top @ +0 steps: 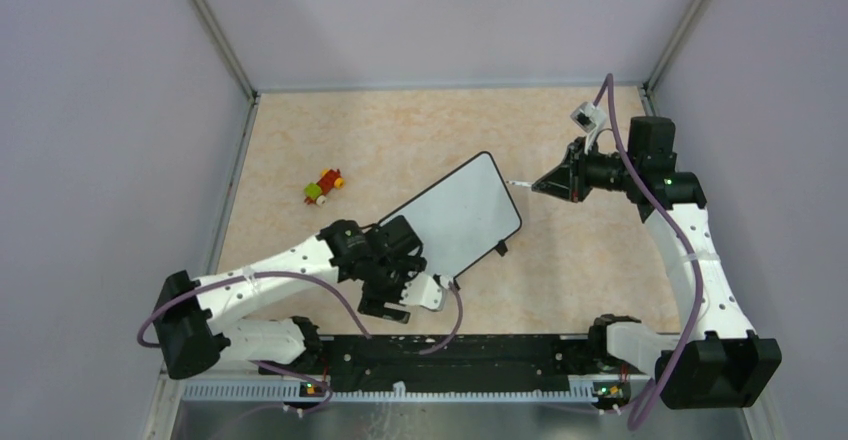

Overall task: Write a sentence on the whiteboard
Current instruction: Adjust the whiteboard at the center of the board, then move the whiteboard to the center of the board.

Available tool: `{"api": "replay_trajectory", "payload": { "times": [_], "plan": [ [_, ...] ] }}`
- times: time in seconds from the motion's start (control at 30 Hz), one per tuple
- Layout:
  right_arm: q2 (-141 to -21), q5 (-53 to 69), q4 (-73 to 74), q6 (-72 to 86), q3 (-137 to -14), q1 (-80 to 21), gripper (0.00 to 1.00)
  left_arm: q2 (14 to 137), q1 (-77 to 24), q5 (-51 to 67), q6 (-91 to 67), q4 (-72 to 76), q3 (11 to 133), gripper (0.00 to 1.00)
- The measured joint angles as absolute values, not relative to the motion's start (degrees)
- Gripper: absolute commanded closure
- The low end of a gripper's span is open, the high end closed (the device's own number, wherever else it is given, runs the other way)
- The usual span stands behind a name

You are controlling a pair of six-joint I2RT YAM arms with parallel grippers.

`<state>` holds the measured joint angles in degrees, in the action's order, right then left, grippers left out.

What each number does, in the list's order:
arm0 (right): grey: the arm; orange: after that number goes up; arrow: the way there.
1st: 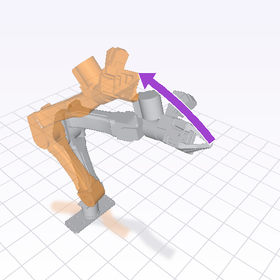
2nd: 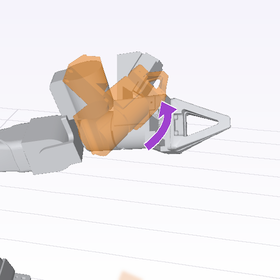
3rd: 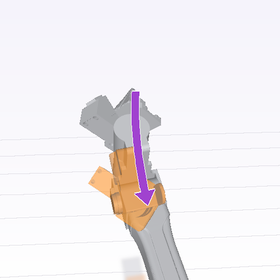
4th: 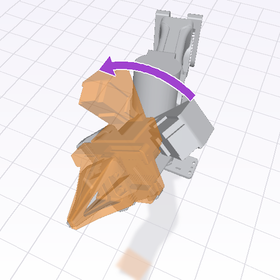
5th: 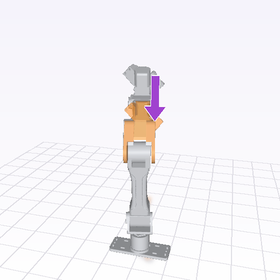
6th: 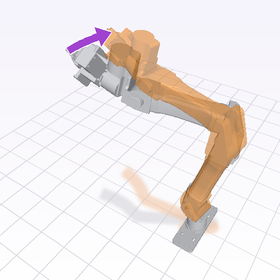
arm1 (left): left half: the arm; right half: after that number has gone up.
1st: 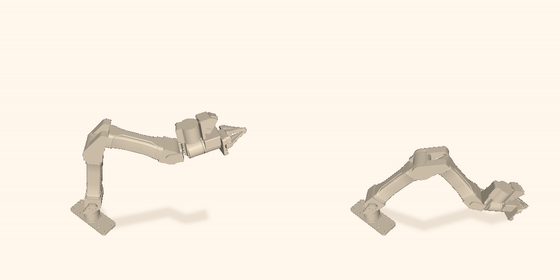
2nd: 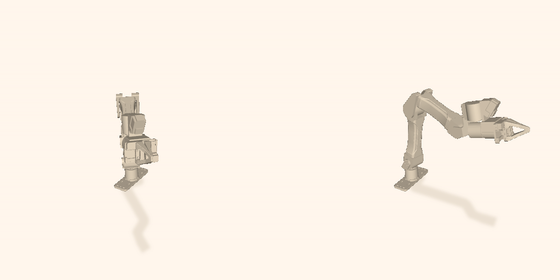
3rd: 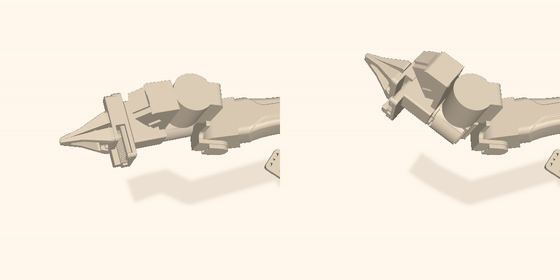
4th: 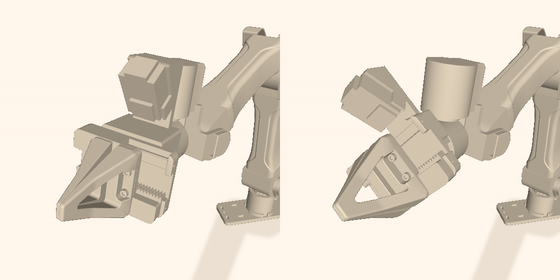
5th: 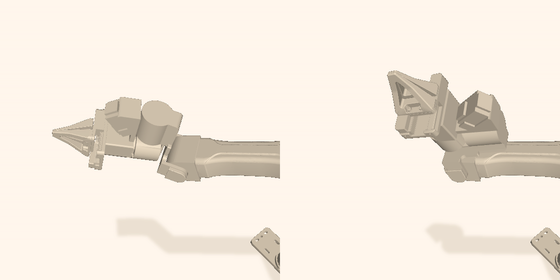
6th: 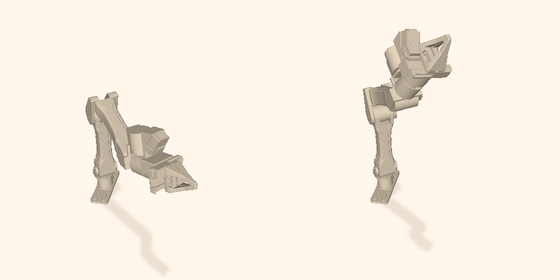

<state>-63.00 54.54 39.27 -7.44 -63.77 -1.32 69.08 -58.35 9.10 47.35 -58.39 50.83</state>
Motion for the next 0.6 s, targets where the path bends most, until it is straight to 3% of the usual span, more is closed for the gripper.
{"api": "replay_trajectory", "payload": {
  "times": [0.3,0.6],
  "plan": [
    [-63.09,53.47,39.68,-7.44,-64.66,-3.62,1.00,68.60,-48.51,28.93,38.13,-60.95,67.02,0.02],
    [-66.28,50.15,40.25,-8.91,-69.28,-8.78,1.00,68.10,-20.27,41.39,14.37,-45.93,69.43,0.01]
  ]
}}
